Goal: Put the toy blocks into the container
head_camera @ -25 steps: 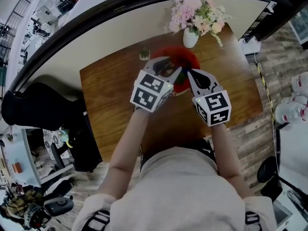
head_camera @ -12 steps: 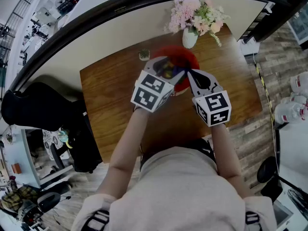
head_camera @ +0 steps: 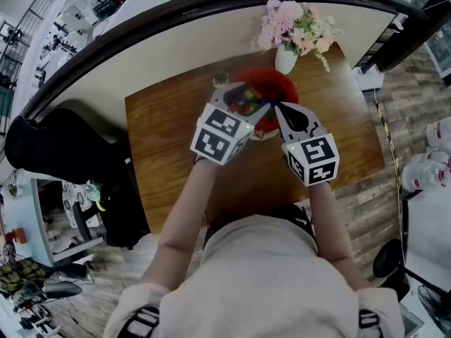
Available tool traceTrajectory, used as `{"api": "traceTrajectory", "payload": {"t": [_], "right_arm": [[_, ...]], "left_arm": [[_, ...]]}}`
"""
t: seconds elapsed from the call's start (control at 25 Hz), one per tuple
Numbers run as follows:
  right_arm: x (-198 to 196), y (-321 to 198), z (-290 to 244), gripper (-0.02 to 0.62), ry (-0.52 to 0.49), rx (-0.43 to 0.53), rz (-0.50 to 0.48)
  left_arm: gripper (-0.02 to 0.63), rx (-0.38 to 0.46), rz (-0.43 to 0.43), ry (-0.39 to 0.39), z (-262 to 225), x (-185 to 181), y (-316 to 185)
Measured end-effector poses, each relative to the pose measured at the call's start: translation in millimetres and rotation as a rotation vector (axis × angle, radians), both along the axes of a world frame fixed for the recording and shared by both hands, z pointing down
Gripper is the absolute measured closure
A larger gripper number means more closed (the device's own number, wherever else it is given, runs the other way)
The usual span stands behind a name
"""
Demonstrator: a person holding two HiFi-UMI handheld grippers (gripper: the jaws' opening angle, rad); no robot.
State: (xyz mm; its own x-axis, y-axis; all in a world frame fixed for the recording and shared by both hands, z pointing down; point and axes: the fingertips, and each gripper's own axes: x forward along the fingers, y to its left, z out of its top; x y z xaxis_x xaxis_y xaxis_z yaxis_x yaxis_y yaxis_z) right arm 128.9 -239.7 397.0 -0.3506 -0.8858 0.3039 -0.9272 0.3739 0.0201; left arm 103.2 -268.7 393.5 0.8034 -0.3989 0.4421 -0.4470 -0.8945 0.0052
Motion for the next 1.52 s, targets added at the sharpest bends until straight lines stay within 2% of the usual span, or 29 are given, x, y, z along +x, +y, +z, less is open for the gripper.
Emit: {"api": "traceTrajectory", "payload": {"t": [0.28, 0.84, 1.52], "right_arm": [[-24, 8, -12, 0.583, 0.0, 0.027, -0.05], [-68, 31, -22, 0.583, 0.011, 0.047, -0.159], [-108, 58, 8, 0.583, 0.023, -0.023, -0.298]], "left_arm": [[0.337, 0.008, -0.052, 0.057, -15, -25, 9], [0.344, 0.011, -0.157, 0.095, -21, -75, 37], [0.382, -0.058, -0.264, 0.113, 11, -110, 72]]}}
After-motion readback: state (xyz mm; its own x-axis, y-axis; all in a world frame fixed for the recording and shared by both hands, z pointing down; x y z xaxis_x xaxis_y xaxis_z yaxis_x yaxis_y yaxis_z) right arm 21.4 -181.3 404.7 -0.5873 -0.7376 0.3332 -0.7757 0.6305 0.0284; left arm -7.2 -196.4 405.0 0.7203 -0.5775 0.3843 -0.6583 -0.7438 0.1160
